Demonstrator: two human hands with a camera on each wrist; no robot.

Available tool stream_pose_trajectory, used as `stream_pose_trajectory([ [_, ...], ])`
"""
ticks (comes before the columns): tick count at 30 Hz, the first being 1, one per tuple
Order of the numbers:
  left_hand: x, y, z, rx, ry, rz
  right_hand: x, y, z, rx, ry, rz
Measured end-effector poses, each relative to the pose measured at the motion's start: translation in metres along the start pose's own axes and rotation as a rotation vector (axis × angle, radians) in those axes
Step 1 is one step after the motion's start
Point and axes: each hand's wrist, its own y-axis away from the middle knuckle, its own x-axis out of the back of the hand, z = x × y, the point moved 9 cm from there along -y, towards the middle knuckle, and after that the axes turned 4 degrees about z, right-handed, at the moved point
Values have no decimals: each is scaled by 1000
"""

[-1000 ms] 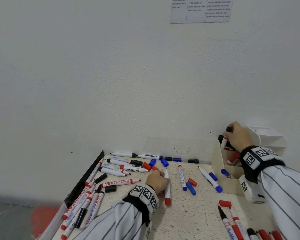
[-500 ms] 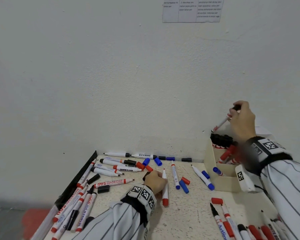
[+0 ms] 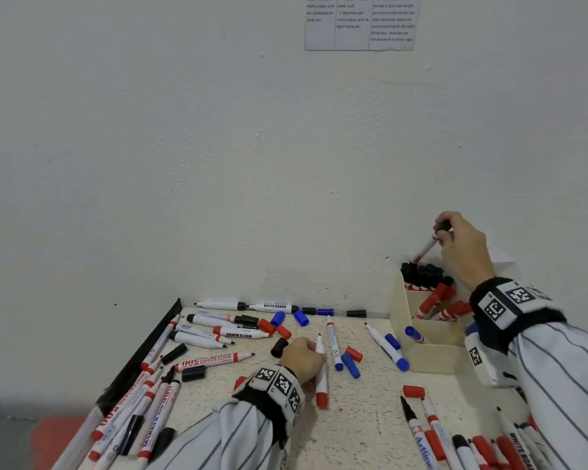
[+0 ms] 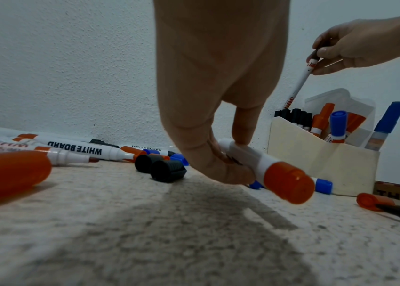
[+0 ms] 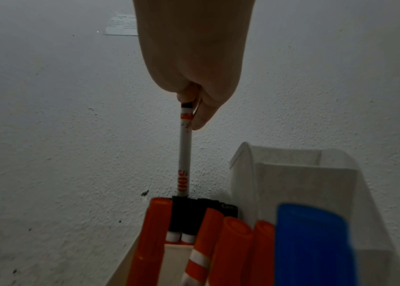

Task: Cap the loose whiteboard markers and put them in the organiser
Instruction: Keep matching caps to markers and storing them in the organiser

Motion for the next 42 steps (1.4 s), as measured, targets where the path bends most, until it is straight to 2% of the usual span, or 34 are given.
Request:
stream_pose_trajectory([
  [4,0,1,0,-4,-8,-1,5,-3,1,5,-4,24],
  [9,0,1,2,-18,-38,13,-1,-1,0,30,6,-27],
  [16,-1,1,1,-7,-27,13,9,-2,2,32,10,27],
  [20,-3,1,2,-7,-41,10,0,4,1,46,-33,-25],
  [25,-3,1,3,-16,-45,7,6,-3,5,47,54,-12],
  [28,-3,1,4,-27,-50,7,8,-1,2,67,12,-13],
  [33,-5,-1,5,-33,-58,2,-6,6,4,87,8,-89],
  [38,-5,-3,3,-30,-55,3,-4,5,-1,101,59,-41],
  [42,-6,-5,2,-26,-52,-3,8,2,-1,54,-24,41],
])
